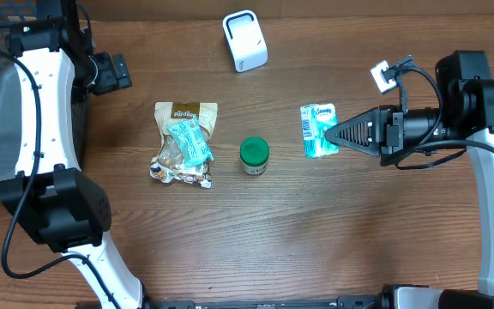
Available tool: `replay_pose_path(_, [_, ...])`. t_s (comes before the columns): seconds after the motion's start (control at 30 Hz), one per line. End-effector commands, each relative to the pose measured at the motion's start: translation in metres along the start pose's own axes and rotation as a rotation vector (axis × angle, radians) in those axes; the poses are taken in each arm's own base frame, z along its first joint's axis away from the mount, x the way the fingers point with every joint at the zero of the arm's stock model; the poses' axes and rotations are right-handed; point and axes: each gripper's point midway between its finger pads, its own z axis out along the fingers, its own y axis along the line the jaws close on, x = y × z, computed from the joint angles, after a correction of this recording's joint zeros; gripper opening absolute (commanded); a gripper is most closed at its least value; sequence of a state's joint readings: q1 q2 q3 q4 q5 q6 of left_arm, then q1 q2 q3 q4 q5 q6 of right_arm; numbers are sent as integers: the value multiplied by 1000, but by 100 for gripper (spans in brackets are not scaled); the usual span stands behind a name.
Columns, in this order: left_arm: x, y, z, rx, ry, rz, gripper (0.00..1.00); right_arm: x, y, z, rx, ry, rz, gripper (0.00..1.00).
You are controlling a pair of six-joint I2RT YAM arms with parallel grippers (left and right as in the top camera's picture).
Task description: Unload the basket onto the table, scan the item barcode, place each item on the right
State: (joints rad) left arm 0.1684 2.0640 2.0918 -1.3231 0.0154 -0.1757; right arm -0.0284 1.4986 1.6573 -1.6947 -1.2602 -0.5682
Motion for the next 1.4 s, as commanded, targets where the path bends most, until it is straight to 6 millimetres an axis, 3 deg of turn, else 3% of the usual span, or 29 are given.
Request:
replay_pose_path(0.0, [-5,-1,-6,7,-22,19,99,0,17,4,-29,6,-41,4])
replay_pose_path(0.3, [-5,-1,-6,7,-22,19,100,5,23,13,-50,40,-52,4])
replay_pose_path(1.17, [-5,-1,-6,7,-22,19,99,6,23,13,-49,40,-53,4])
replay_pose_path(1.37, [-5,-1,-6,7,-22,19,100,9,7,14,30,70,-81,4])
